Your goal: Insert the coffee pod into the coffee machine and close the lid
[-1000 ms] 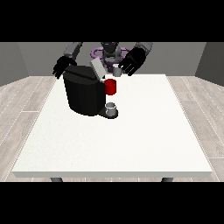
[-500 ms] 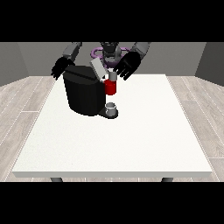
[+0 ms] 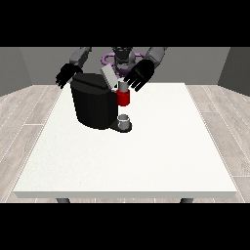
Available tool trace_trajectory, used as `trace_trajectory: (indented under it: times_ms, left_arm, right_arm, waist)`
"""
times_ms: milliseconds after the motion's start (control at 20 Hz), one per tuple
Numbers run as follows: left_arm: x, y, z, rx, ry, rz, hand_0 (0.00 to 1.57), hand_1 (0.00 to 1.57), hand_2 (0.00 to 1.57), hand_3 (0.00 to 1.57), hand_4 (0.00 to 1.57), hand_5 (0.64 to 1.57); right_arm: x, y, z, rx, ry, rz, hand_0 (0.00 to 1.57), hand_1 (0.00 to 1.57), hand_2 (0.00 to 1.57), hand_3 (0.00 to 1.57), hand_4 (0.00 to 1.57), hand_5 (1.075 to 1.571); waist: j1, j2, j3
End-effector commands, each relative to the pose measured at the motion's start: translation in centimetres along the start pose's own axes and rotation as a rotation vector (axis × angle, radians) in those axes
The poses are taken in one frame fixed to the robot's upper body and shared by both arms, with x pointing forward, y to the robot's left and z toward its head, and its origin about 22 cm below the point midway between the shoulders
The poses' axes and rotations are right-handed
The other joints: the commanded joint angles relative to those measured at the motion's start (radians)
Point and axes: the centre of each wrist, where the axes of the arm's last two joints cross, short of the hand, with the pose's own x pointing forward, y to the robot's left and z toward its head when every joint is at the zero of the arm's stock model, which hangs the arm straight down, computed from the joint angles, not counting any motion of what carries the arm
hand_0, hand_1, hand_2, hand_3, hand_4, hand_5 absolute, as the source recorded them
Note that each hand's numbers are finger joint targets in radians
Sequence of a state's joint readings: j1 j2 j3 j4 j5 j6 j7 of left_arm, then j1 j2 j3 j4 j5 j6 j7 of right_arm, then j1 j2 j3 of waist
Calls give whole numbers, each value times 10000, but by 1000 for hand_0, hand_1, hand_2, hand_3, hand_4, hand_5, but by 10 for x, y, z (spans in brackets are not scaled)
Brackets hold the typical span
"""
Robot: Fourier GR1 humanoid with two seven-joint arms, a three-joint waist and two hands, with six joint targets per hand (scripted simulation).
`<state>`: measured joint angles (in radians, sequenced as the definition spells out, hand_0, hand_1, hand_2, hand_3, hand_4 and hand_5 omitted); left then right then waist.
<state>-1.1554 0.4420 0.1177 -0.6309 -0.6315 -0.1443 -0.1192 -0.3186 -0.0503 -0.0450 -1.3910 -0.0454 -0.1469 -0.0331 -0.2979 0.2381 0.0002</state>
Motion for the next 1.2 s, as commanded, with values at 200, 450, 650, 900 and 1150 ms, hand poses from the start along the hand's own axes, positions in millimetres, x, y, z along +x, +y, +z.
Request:
trace_trajectory:
  times_ms: [200, 450, 650, 900, 1150]
  left_arm:
    - [27, 7, -10, 10, -321, -35, 1190, 1190, 1269, 1201, 515, 1571]
    - [6, 12, -4, 364, -133, -250, 1184, 1184, 1248, 1186, 488, 1571]
    - [-3, 26, 0, 406, -123, -266, 1236, 1236, 1279, 1197, 487, 1571]
    - [1, -5, -3, -309, -65, 88, 1220, 1220, 1252, 1152, 467, 1571]
    - [15, -21, -8, -601, -21, -289, 1129, 1129, 1167, 1028, 443, 1571]
  right_arm:
    - [-4, -6, -8, -337, -320, -7, 0, 0, 0, 0, 442, 1571]
    - [12, 3, -8, 15, -568, -19, 0, 0, 0, 0, 433, 1571]
    - [11, 7, -4, 18, -611, 25, 0, 0, 0, 0, 446, 1571]
    - [-5, -22, -1, -257, -72, 53, 0, 0, 0, 0, 364, 1571]
    - [-10, 3, 3, -287, -107, 54, 0, 0, 0, 0, 401, 1571]
  waist:
    - [173, 387, 4]
    - [-113, 569, -2]
    - [-216, 791, -3]
    - [-19, 513, 1]
    - [112, 165, 1]
